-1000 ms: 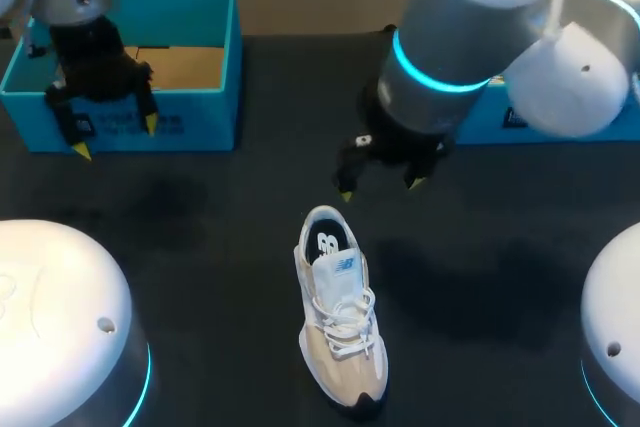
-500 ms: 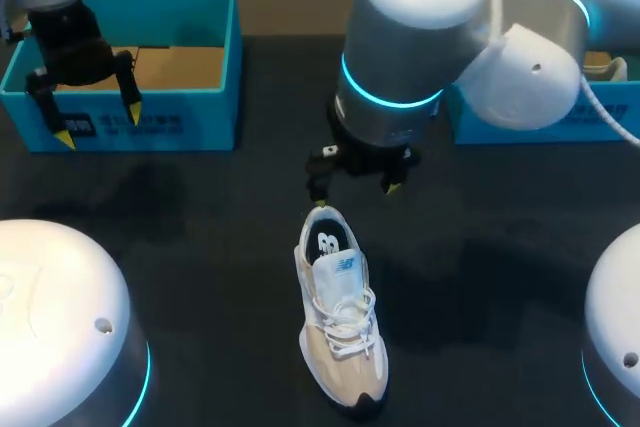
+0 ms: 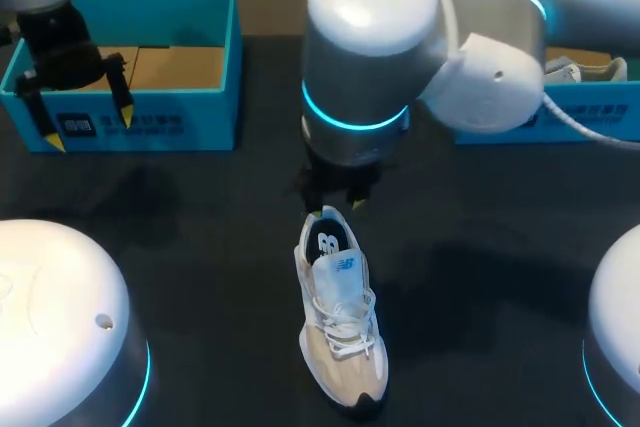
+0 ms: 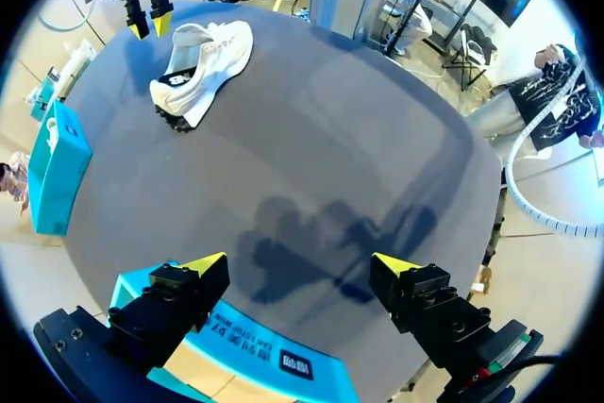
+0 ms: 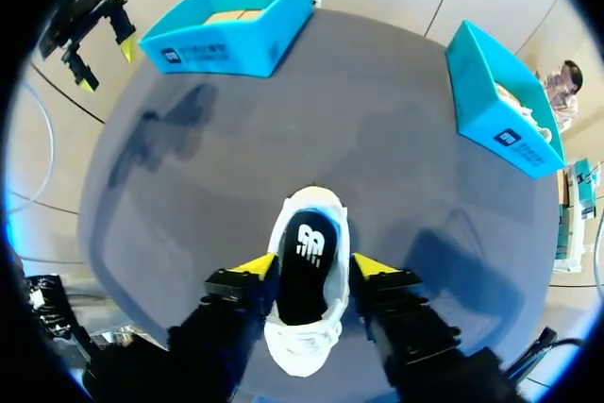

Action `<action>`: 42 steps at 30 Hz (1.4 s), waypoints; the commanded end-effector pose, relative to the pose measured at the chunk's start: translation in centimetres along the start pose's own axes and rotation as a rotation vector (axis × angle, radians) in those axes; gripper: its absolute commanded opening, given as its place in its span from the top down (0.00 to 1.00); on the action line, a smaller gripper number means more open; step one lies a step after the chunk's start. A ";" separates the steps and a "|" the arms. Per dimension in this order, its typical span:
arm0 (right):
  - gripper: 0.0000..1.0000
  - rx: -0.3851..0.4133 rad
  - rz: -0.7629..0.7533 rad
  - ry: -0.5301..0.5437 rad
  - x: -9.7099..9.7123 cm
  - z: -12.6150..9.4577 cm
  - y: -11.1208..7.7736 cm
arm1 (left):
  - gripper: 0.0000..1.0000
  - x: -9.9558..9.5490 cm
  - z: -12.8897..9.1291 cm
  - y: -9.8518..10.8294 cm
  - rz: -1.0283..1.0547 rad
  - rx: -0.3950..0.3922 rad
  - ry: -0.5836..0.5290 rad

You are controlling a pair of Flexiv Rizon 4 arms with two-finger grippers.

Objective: Take the shoe out of the shoebox, open the shoe tongue, remove and reinsert the insole, then place the shoe into the shoebox

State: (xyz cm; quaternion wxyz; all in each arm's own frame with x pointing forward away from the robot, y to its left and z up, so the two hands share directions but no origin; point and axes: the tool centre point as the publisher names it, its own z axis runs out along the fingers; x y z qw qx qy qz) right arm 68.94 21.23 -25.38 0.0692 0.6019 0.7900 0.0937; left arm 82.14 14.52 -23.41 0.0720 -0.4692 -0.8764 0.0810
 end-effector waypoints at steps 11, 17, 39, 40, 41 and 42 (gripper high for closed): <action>1.00 0.002 0.029 -0.079 3.2 1.6 0.2 | 0.00 0.4 0.0 -0.1 0.003 -0.004 -0.004; 1.00 -0.011 0.075 -0.111 3.5 2.3 -0.2 | 0.00 0.4 0.0 -0.1 0.003 -0.004 -0.004; 1.00 -0.041 0.129 -0.135 3.1 3.3 -0.7 | 0.00 0.4 0.0 -0.1 0.003 -0.004 -0.004; 1.00 -0.041 0.129 -0.135 3.1 3.3 -0.7 | 0.00 0.4 0.0 -0.1 0.003 -0.004 -0.004; 1.00 -0.041 0.129 -0.135 3.1 3.3 -0.7 | 0.00 0.4 0.0 -0.1 0.003 -0.004 -0.004; 1.00 -0.041 0.129 -0.135 3.1 3.3 -0.7 | 0.00 0.4 0.0 -0.1 0.003 -0.004 -0.004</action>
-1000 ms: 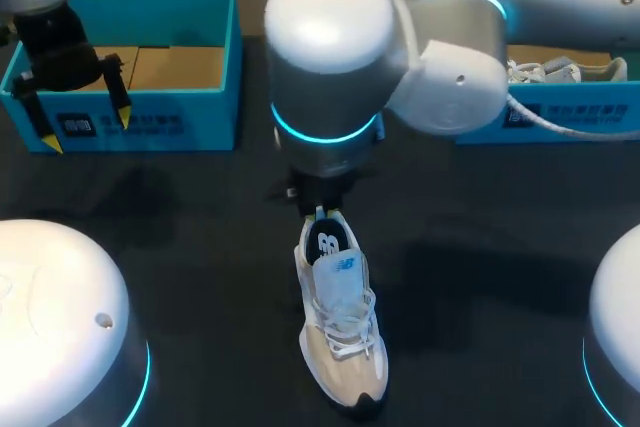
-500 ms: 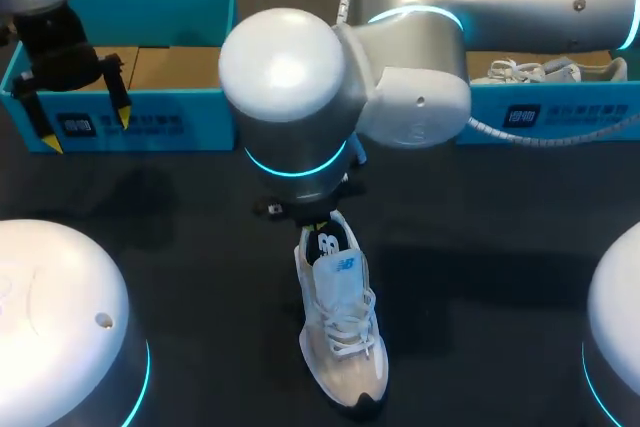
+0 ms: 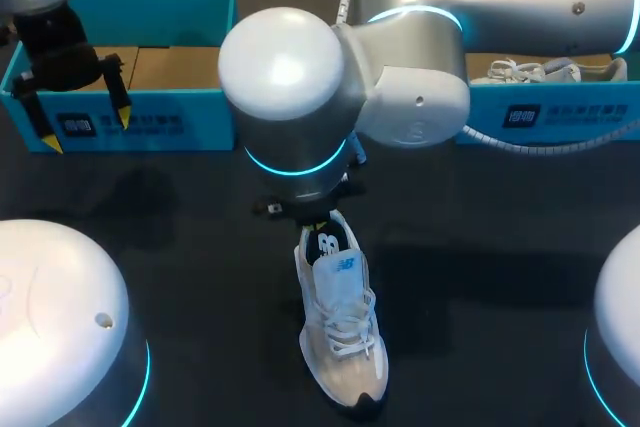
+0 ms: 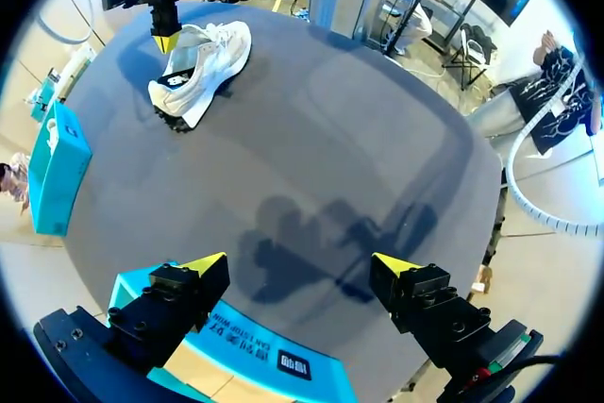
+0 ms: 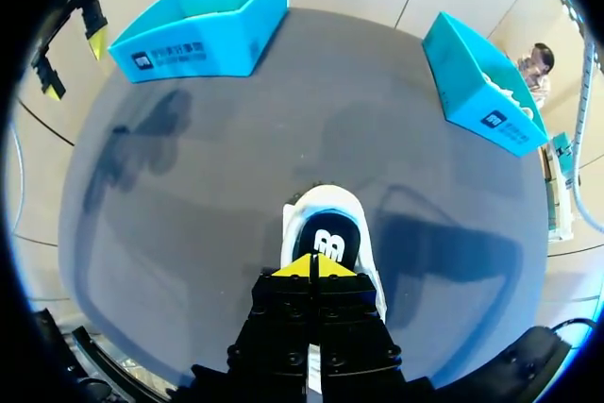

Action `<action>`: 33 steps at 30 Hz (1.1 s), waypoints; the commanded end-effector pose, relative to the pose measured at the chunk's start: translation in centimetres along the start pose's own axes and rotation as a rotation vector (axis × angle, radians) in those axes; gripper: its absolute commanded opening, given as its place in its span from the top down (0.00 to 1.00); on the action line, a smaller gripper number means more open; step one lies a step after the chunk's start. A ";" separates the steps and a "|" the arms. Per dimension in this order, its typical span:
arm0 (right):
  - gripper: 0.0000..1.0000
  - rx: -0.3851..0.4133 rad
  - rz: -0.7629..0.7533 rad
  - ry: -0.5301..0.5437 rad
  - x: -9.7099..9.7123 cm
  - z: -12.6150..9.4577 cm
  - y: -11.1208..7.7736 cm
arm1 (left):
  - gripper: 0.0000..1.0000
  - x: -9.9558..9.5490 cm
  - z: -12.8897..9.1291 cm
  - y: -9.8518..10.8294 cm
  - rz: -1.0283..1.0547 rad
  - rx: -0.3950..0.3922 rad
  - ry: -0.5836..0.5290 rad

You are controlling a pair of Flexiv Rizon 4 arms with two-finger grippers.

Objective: Take the shoe out of the shoebox, open the shoe tongue, remove and reinsert the insole, then place the shoe into the shoebox

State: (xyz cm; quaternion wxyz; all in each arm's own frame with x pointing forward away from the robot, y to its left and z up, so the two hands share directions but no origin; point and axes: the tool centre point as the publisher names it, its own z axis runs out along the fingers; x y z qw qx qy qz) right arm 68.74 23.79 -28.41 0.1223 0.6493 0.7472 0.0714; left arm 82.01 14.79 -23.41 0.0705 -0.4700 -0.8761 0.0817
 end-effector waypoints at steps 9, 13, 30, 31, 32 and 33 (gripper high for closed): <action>1.00 -0.032 0.003 -0.022 0.5 1.0 -0.5 | 0.00 0.1 0.0 -0.1 0.001 -0.004 -0.001; 1.00 -0.035 -0.004 -0.031 0.4 1.6 -0.7 | 0.00 0.1 0.0 -0.1 0.001 -0.004 -0.001; 1.00 -0.061 0.012 -0.065 0.0 4.7 -0.9 | 0.00 0.1 0.0 -0.1 0.001 -0.004 -0.001; 1.00 -0.064 0.011 -0.063 -0.1 4.7 -0.9 | 0.00 0.1 0.0 -0.1 0.001 -0.004 -0.001; 1.00 -0.065 0.011 -0.066 -0.1 4.8 -0.8 | 0.00 0.1 0.0 -0.1 0.001 -0.004 -0.001; 1.00 -0.063 0.012 -0.063 -0.1 5.0 -0.7 | 0.00 0.1 0.0 -0.1 0.001 -0.004 -0.001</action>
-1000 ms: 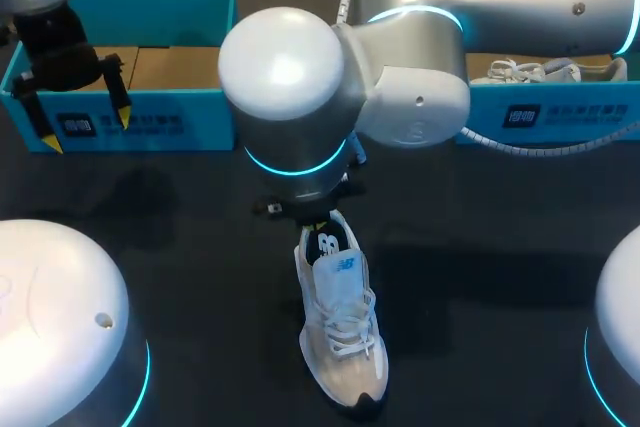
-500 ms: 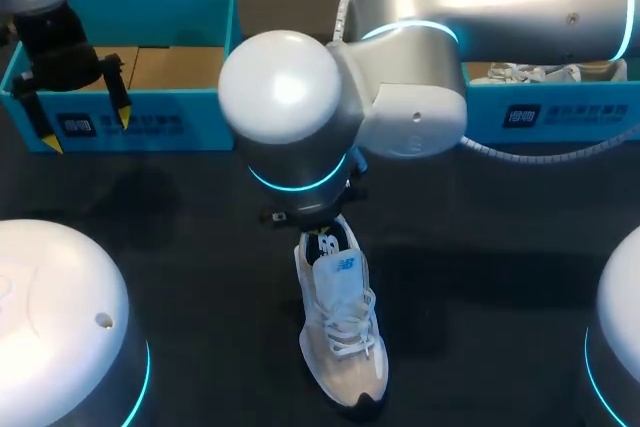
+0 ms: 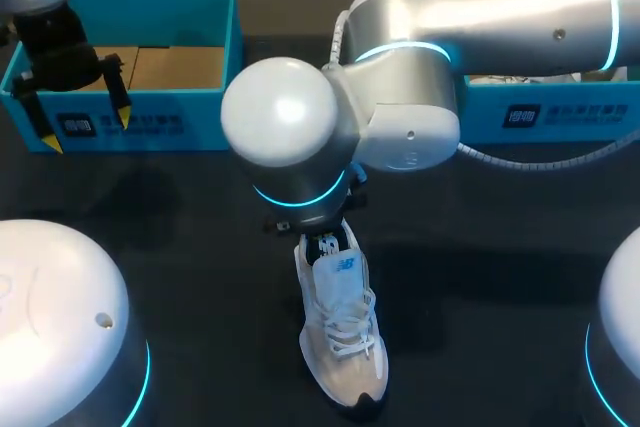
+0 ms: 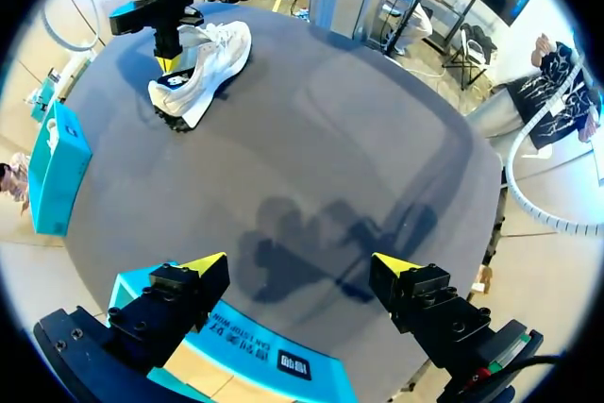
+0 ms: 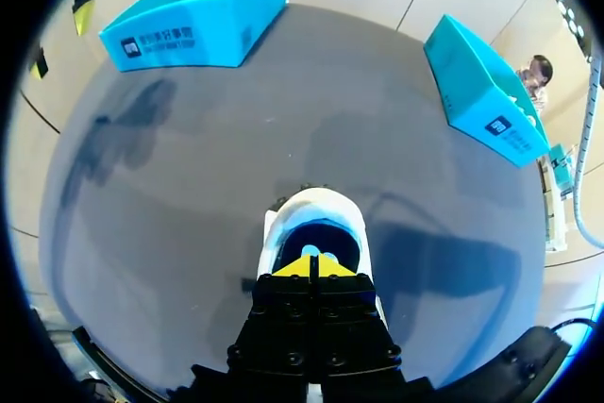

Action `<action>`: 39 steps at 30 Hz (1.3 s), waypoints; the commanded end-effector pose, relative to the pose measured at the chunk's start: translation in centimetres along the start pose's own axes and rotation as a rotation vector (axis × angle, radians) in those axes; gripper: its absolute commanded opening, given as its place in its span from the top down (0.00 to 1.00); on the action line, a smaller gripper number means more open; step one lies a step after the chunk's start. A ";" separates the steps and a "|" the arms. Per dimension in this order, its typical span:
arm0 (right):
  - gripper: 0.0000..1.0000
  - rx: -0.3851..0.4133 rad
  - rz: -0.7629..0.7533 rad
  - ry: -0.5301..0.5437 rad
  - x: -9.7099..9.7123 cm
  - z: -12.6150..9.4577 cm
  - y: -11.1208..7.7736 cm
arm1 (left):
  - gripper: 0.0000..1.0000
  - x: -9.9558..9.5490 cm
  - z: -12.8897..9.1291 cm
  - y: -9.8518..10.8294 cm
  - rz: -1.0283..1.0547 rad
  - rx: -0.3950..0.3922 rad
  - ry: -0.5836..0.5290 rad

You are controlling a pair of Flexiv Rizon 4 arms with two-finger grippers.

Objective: Take the shoe out of the shoebox, open the shoe tongue, remove and reinsert the insole, then place the shoe into the shoebox

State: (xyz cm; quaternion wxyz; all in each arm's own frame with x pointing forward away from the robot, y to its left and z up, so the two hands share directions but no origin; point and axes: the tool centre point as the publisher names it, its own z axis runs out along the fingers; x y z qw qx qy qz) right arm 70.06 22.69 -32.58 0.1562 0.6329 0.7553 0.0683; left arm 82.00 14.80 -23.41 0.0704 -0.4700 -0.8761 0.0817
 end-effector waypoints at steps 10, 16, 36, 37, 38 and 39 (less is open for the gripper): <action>1.00 -0.013 0.057 0.021 1.3 2.2 0.1 | 0.00 0.1 0.0 -0.1 0.001 -0.004 0.000; 1.00 -0.011 0.063 0.028 0.8 3.0 -0.1 | 0.00 0.1 0.0 -0.1 0.001 -0.004 0.000; 1.00 0.008 0.058 0.025 0.9 4.0 -0.3 | 0.00 0.1 0.0 -0.1 0.001 -0.004 0.000; 1.00 0.005 0.050 0.007 0.9 3.5 -0.3 | 0.00 0.1 0.0 -0.1 0.001 -0.004 0.000; 1.00 0.005 0.042 -0.013 1.0 3.1 -0.2 | 0.00 0.1 0.0 -0.1 0.001 -0.004 0.000; 1.00 0.006 0.033 -0.029 0.9 2.8 -0.1 | 0.00 0.1 0.0 -0.1 0.001 -0.004 0.000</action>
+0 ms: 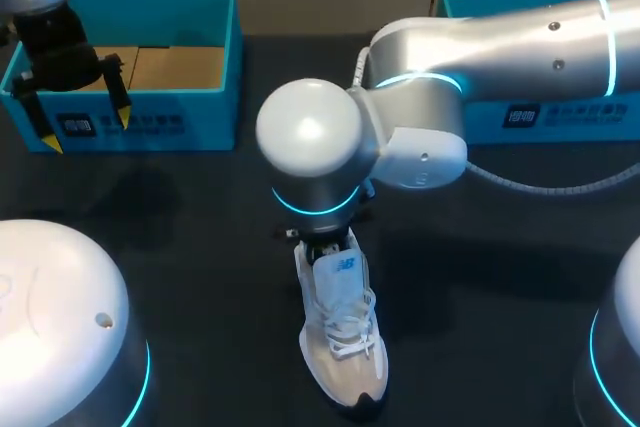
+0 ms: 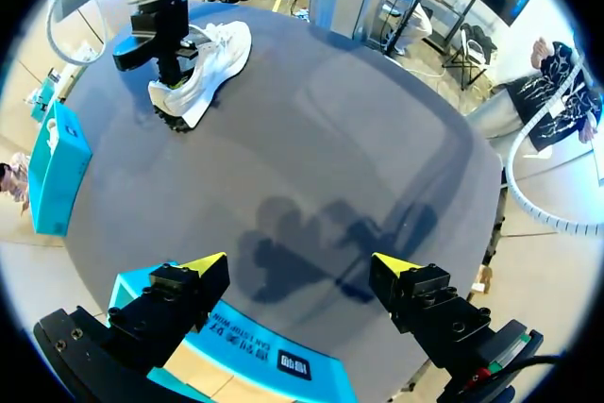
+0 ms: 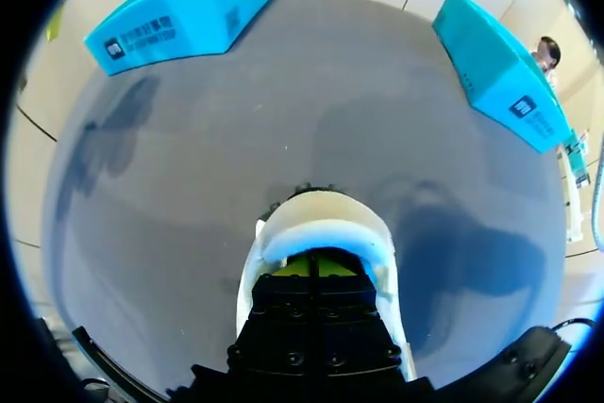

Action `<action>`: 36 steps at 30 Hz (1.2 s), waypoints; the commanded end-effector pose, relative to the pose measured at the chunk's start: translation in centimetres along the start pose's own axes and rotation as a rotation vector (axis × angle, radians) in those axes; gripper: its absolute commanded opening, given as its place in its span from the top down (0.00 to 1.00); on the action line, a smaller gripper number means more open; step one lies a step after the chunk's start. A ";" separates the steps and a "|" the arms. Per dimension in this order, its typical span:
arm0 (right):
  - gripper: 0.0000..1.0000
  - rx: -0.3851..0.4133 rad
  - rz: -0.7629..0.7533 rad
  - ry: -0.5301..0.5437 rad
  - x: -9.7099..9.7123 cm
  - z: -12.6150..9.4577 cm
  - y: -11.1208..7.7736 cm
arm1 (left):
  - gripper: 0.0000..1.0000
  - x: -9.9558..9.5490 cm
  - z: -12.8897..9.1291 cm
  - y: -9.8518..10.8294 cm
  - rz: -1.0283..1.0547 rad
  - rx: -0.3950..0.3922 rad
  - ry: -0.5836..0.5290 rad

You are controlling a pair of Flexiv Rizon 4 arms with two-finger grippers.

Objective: Take the shoe out of the shoebox, open the shoe tongue, remove and reinsert the insole, then place the shoe into the shoebox

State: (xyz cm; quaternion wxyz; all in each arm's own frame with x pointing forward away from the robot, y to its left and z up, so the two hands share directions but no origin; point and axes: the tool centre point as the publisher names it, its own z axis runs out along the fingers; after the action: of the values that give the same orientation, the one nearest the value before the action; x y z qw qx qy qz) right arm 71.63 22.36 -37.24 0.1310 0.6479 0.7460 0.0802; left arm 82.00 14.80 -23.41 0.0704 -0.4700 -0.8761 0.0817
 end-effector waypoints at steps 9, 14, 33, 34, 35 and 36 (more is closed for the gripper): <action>1.00 0.041 -0.052 -0.214 0.1 -2.6 0.3 | 0.00 0.1 0.0 -0.1 0.001 -0.004 0.000; 1.00 0.057 -0.068 -0.247 -0.3 -2.2 0.5 | 0.00 0.1 0.0 -0.1 0.001 -0.004 0.000; 1.00 0.100 -0.094 -0.331 -2.0 -1.5 0.0 | 0.00 0.1 0.0 -0.1 0.001 -0.004 0.000; 1.00 0.101 -0.095 -0.331 -2.1 -1.5 0.0 | 0.00 0.1 0.0 -0.1 0.001 -0.004 0.000; 1.00 0.105 -0.100 -0.338 -2.2 -1.4 0.0 | 0.00 0.1 0.0 -0.1 0.001 -0.004 0.000; 1.00 0.111 -0.104 -0.348 -2.2 -1.3 0.0 | 0.00 0.1 0.0 -0.1 0.001 -0.004 0.000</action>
State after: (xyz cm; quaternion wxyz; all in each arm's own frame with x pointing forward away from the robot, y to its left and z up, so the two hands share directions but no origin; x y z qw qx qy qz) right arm 71.28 20.01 -35.51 0.2248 0.6199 0.7481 -0.0748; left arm 82.00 14.80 -23.41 0.0704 -0.4700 -0.8761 0.0817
